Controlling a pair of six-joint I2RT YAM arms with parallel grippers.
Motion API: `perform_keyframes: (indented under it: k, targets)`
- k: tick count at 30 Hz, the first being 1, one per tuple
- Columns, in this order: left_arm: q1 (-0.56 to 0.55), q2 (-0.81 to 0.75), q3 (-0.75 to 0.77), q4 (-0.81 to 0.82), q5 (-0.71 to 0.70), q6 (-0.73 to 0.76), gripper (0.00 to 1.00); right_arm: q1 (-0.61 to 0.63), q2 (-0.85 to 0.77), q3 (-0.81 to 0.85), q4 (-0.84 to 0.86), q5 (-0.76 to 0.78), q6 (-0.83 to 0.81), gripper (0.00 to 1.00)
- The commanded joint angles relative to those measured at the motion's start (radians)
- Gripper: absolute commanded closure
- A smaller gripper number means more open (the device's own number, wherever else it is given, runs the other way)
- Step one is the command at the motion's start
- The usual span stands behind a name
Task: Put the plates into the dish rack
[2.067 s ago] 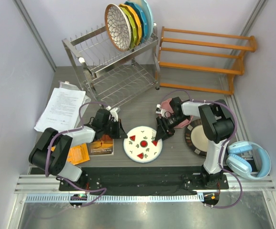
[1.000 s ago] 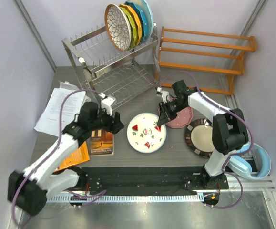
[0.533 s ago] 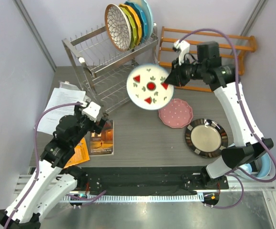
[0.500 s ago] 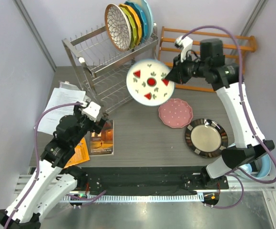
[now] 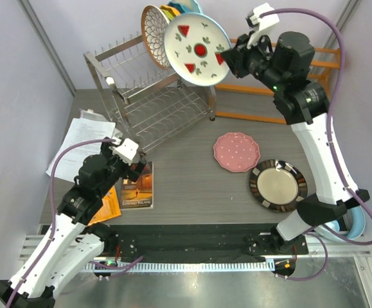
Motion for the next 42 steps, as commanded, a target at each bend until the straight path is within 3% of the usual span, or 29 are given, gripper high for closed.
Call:
perform_keyframes:
  k: [1, 5, 7, 10, 16, 42]
  targets:
    - [0.005, 0.01, -0.012, 0.02, 0.057, -0.03, 0.01, 0.14, 0.04, 0.164, 0.362, 0.344, -0.046, 0.99]
    - [0.005, -0.004, -0.032, 0.032, 0.065, -0.041, 0.0, 0.271, 0.095, 0.174, 0.506, 0.585, -0.15, 0.99]
    - [0.005, -0.011, -0.038, 0.029, 0.062, -0.042, 0.0, 0.323, 0.1, 0.093, 0.696, 0.76, -0.218, 0.99]
    - [0.005, -0.022, -0.049, 0.025, 0.063, -0.044, 0.0, 0.396, 0.09, -0.033, 0.951, 0.825, -0.358, 0.99]
    - [0.005, -0.036, -0.067, 0.036, 0.063, -0.059, 0.01, 0.408, 0.17, 0.056, 0.85, 0.886, -0.315, 0.99]
    - [0.005, -0.021, -0.139, 0.106, 0.053, -0.081, 0.01, 0.443, 0.376, 0.23, 0.715, 0.949, -0.252, 0.99]
